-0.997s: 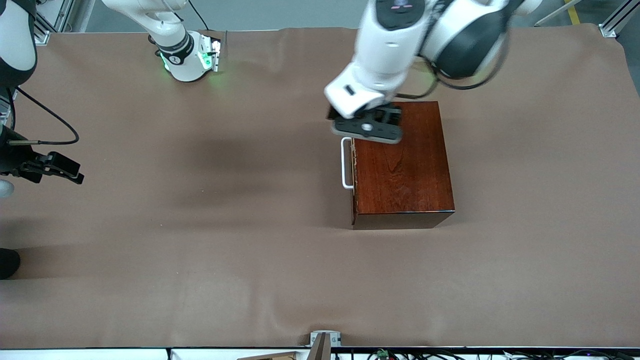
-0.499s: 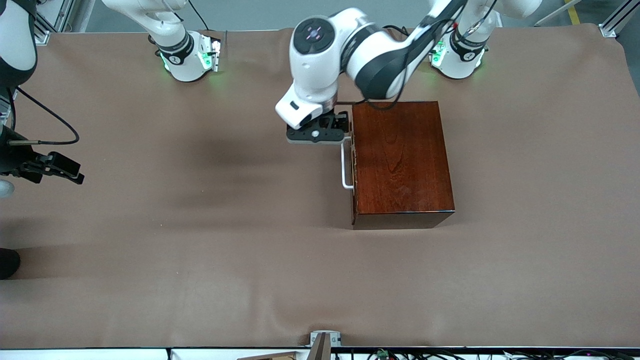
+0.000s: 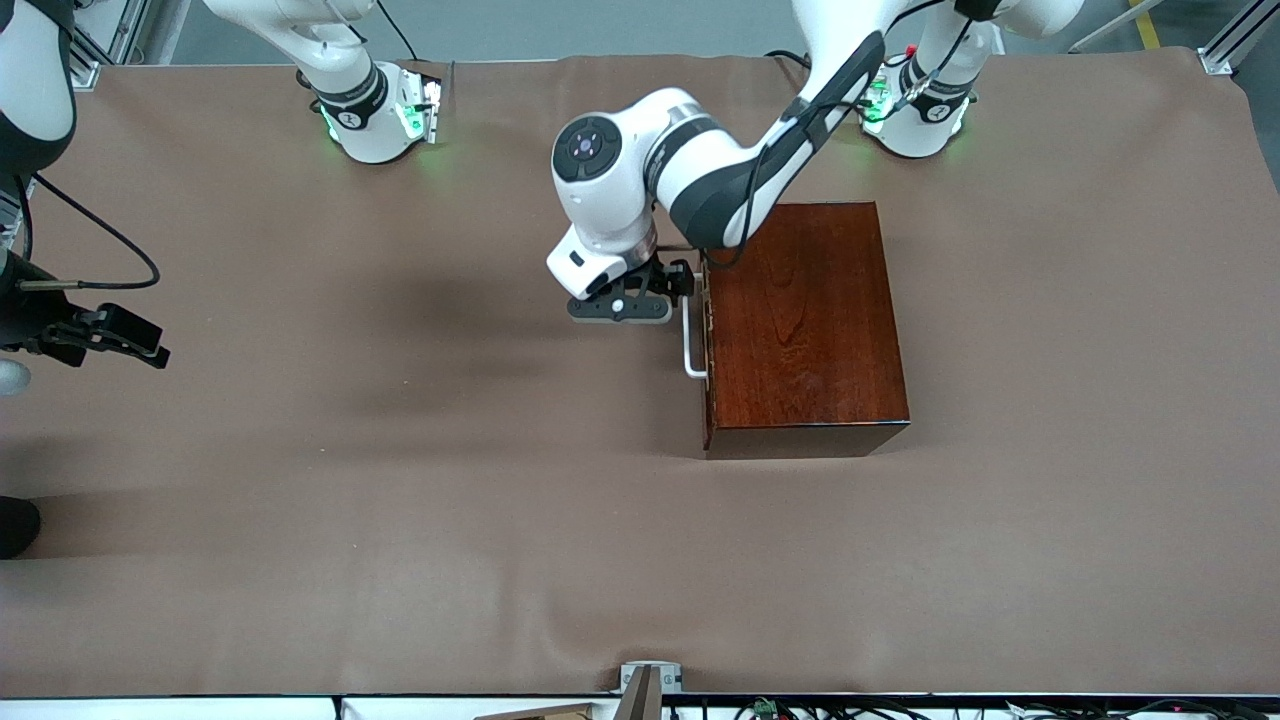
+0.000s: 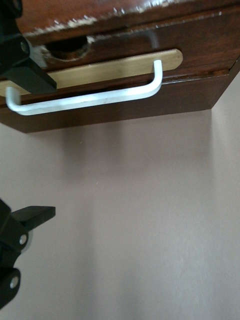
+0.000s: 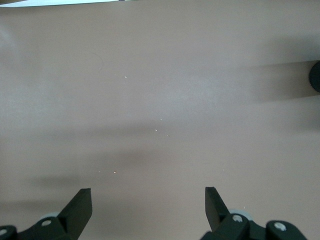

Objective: Open drawer, take yellow block, close drawer

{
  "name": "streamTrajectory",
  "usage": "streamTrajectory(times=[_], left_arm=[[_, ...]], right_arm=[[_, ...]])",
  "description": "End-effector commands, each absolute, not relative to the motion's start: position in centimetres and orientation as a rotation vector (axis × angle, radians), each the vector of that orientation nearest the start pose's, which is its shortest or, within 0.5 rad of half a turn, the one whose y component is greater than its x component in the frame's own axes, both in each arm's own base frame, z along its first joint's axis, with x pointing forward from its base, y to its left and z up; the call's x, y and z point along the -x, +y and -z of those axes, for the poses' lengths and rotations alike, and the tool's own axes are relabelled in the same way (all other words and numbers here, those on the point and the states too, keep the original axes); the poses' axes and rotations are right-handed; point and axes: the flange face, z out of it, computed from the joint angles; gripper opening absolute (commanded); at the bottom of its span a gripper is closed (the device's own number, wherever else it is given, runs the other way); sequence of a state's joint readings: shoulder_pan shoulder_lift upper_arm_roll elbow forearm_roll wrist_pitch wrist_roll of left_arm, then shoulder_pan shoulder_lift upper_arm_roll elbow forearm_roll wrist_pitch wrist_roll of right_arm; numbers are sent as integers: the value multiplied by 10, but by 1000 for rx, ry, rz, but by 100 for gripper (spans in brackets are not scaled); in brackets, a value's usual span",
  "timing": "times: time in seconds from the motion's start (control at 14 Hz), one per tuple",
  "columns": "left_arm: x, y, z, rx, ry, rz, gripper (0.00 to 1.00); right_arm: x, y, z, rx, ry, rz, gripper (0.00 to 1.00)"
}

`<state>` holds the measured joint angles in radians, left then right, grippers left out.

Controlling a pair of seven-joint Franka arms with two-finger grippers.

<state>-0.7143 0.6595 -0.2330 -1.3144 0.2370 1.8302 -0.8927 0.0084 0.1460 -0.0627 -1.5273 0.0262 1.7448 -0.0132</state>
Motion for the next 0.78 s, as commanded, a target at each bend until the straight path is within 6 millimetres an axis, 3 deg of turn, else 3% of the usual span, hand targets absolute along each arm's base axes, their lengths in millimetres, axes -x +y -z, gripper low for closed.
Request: streamTrajectory(times=[0.0,0.71], left_arm=[[-462,-555,-327,2945,153,8,100],[-467,-545,-299,2866,155,-3,100]], right_arm=[[-611,-28,-580,3108,88,116,100],[-611,-27,-580,3108,88,107,100]])
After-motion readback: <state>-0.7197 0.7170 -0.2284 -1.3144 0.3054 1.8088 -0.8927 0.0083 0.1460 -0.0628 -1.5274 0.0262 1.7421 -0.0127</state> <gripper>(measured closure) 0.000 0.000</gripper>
